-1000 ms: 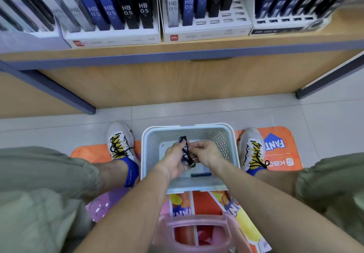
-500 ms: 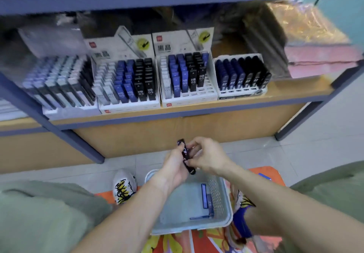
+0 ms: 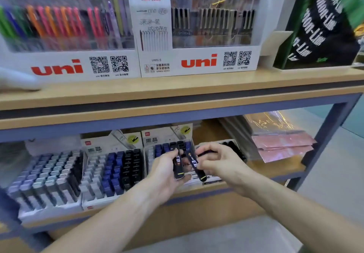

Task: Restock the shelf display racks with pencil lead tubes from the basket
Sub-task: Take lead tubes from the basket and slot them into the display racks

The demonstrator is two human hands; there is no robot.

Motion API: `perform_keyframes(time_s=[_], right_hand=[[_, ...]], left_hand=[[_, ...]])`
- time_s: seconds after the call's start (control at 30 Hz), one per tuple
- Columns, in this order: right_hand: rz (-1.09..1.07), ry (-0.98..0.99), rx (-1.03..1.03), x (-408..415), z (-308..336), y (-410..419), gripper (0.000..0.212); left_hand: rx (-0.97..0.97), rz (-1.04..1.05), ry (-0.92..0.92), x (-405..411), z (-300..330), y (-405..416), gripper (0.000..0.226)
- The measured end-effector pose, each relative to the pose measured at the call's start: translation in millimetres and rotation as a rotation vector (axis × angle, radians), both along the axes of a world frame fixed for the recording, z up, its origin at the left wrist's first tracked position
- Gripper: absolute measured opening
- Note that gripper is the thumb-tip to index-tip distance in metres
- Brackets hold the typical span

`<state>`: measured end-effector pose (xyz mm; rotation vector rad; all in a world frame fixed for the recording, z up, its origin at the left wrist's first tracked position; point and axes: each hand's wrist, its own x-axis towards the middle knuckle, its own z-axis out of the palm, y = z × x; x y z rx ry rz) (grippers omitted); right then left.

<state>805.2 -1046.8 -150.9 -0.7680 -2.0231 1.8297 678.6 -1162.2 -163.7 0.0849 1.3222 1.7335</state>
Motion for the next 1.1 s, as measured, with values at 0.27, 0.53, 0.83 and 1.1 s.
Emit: perform_keyframes(time_s=[0.27,0.53,0.83,1.1], right_hand=[[-0.018,0.061,-0.623,-6.1,-16.9,29.8,0.039],[-0.094,0.019,-0.817,-8.4,-13.3,52.2,0.035],[-0.205,-0.104,-0.432,2.4,-16.5,61.5,0.036],[-0.38,0.081,-0.109,18.5,-12.8,75.3,0.016]], left_hand=[[0.073,-0.118,0.099,-5.8,-23.6,17.9,0.019],[0.07,-0.245,0.544,-12.8,-37.5,30.6,0.02],[0.073,-0.217,0.312,7.5,-46.2,50.9,0.022],[0.087,-0.245,0.18,26.3,-52.4,70.9,0.027]])
